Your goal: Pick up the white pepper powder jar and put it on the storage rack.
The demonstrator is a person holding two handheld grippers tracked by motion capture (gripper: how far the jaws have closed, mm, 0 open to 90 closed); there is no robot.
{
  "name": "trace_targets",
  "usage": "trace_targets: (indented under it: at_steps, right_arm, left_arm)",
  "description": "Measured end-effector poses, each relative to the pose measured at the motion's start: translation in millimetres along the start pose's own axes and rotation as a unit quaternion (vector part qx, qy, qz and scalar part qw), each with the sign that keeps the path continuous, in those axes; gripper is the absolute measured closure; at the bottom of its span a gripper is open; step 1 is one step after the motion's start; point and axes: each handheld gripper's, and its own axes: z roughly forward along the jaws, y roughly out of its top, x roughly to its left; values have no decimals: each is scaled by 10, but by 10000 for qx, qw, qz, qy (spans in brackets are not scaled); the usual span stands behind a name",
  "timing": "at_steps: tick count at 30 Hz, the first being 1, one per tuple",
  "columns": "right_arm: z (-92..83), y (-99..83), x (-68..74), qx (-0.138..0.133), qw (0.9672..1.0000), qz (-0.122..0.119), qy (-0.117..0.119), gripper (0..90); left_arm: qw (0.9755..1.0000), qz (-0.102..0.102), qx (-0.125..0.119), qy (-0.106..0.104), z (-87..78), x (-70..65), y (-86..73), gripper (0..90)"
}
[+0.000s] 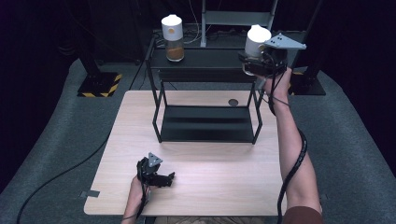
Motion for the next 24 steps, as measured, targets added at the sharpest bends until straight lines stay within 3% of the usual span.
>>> trace_targets:
  at_steps: [11, 24]
  right_arm:
    - [186, 155, -58, 159, 9998, -8, -103, 303]
    - [428, 186, -198, 443, 9986, 249, -146, 303]
  left_arm:
    - [10000, 0, -3, 0, 0, -1, -1, 6]
    - [10000, 3, -2, 1, -1, -1, -1, 6]
